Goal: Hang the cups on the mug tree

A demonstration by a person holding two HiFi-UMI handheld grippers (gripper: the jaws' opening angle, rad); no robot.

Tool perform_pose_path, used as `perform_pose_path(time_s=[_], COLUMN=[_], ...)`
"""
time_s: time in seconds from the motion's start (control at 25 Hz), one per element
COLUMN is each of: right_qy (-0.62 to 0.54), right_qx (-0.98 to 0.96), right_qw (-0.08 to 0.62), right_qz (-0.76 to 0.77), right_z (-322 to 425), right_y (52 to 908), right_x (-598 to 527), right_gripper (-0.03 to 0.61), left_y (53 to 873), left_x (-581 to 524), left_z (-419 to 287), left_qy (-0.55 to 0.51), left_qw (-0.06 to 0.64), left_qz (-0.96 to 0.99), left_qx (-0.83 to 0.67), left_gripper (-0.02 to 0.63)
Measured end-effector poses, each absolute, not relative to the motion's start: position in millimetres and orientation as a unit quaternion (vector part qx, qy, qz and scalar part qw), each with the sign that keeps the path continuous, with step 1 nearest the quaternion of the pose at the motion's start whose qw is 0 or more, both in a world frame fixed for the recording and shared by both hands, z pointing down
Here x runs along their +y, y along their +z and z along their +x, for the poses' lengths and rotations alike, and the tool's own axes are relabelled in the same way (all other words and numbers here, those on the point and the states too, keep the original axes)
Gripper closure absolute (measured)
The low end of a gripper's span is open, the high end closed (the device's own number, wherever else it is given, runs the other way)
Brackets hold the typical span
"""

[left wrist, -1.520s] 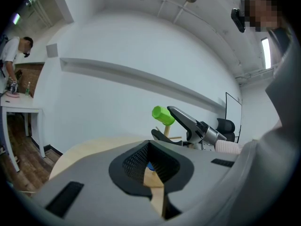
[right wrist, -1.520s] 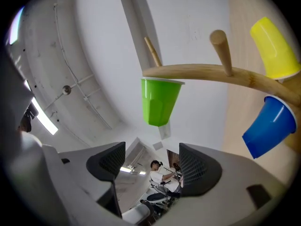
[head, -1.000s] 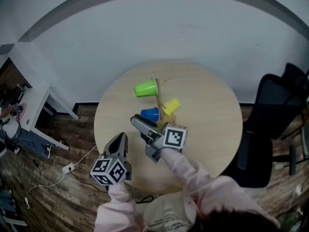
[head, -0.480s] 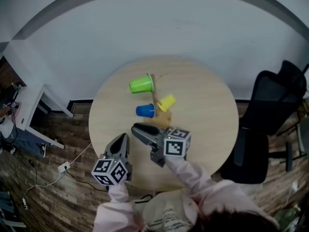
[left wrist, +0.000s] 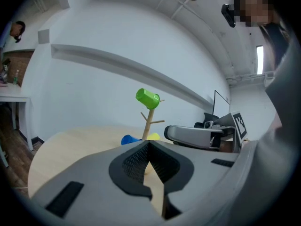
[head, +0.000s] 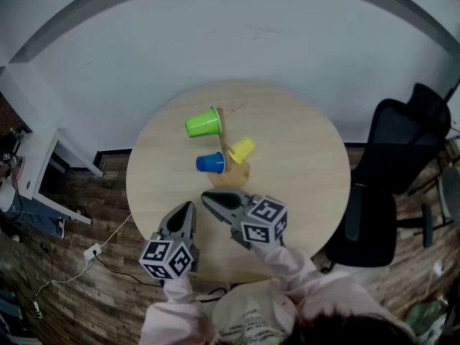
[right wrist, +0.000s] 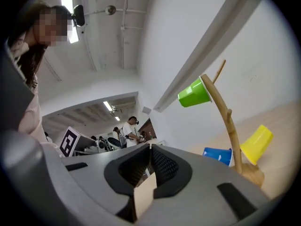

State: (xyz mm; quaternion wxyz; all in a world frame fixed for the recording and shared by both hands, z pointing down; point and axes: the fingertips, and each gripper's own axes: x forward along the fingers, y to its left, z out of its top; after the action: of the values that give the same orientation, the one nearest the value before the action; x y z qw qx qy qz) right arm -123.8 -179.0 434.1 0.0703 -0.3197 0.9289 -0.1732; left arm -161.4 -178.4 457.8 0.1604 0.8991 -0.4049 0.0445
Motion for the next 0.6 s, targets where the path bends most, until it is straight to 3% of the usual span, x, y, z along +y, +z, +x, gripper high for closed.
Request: perform_pose_path(time_s=[0.6], right_qy=[-0.150], right_qx=[0.921], right_qw=[0.016], right_qz=[-0.359], right_z=[-101], right_y=[457], right_x=[-158], right_gripper=[0.575], left_y=[468], left_x=[-163], left_z=[-138], left_qy=[0.054], left_qw=[0.161], left_qz=[0.914], left_qx=[-0.368], left_gripper=[0.609])
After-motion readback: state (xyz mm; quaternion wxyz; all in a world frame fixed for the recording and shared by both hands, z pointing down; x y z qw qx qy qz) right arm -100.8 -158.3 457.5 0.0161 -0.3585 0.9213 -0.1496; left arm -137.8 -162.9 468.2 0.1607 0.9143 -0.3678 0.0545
